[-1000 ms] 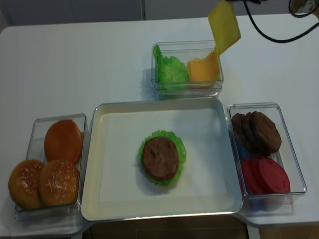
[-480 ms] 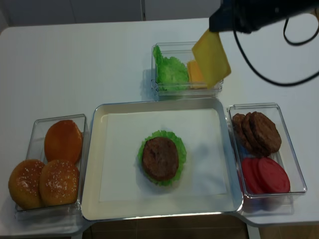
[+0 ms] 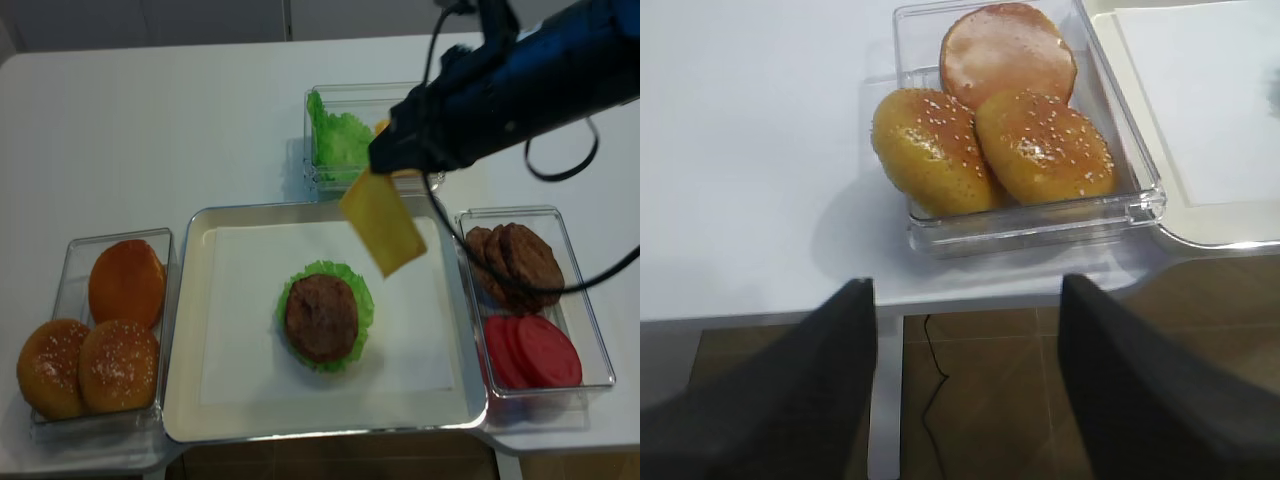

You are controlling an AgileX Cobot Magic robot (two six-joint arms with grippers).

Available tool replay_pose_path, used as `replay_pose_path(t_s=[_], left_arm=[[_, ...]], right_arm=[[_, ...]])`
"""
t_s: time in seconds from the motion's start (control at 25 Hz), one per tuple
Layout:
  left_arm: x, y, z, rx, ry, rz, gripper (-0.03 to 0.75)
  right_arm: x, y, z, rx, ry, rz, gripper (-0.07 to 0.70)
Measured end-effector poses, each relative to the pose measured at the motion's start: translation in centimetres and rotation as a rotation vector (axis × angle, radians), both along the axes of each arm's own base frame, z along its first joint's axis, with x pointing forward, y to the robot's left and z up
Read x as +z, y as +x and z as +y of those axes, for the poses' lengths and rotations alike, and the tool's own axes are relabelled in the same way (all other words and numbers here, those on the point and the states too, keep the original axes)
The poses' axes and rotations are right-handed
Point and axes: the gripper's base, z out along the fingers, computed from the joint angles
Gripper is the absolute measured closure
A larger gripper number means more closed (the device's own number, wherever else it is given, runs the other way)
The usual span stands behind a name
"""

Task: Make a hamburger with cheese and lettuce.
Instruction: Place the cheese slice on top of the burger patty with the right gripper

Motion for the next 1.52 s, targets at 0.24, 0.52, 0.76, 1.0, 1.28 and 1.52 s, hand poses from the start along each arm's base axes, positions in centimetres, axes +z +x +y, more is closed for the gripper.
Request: replay_pose_path(t_s=[0.24,0.52,0.76,1.0,1.28,1.52], left_arm=[[0.0,0.0,0.0,0.000,0.000,0.000,0.283],[0.0,0.0,0.0,0.000,0.000,0.000,0.283],[0.0,0.0,0.0,0.000,0.000,0.000,0.283],[0.0,0.0,0.0,0.000,0.000,0.000,0.283],[0.0,0.0,0.0,0.000,0.000,0.000,0.283],[0.0,0.0,0.0,0.000,0.000,0.000,0.283]], right_arm=[[-0.2,-1.7,3.2,0.086,0.001,-0.018,0.586],[-1.4,-2.6,5.8,0.155,-0.010,0.004,0.586],[-2.8,-3.1,7.7,0.207,-0.025,0.046,0.586],[-4.5,-2.3,8.3,0.196,-0.050,0.070,0.586],[-6.3,-1.1,8.1,0.187,-0.166,0.006,0.586],[-7.7,-0.2,8.2,0.181,-0.226,-0.014,0.586]])
